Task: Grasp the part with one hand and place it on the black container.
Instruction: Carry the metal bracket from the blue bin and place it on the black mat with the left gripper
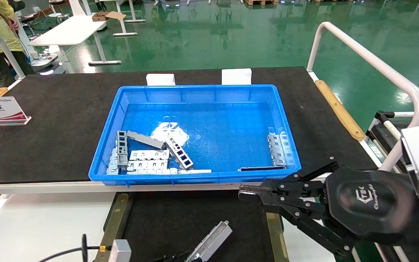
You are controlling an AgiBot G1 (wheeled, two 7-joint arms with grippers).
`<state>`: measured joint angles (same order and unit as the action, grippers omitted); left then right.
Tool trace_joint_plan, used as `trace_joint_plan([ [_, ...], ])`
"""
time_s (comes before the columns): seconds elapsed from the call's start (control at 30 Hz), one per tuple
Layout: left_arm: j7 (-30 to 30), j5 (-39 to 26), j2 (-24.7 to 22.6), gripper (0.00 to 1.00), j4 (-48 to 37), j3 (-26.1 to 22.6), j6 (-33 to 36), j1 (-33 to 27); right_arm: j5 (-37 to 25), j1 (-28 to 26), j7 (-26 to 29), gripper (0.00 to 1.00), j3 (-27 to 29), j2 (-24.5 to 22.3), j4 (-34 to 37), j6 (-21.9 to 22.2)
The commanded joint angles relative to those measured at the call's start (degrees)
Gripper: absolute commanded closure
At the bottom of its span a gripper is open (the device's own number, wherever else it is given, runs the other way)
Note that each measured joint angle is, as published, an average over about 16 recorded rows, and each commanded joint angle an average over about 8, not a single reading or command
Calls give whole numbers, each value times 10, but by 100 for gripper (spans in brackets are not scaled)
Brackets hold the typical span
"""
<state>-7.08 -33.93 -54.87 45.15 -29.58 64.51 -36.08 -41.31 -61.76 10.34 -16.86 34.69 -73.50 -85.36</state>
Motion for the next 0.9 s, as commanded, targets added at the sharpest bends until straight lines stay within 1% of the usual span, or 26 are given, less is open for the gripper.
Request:
trace_joint_plan([
  [0.03, 3, 4, -9, 100, 6, 1, -21, 12, 0, 0, 0, 100, 0, 0, 0, 0],
  [0.4, 7, 21, -58, 100, 2, 13, -130, 46, 0, 0, 0, 100, 0, 0, 0, 0],
  [0.6, -9, 45, -99, 100, -15, 37, -187, 51, 0, 0, 0, 100, -1, 0, 0, 0],
  [0.9, -24, 75, -160, 100, -56, 62, -235, 42, 1, 0, 0, 100, -1, 0, 0, 0],
])
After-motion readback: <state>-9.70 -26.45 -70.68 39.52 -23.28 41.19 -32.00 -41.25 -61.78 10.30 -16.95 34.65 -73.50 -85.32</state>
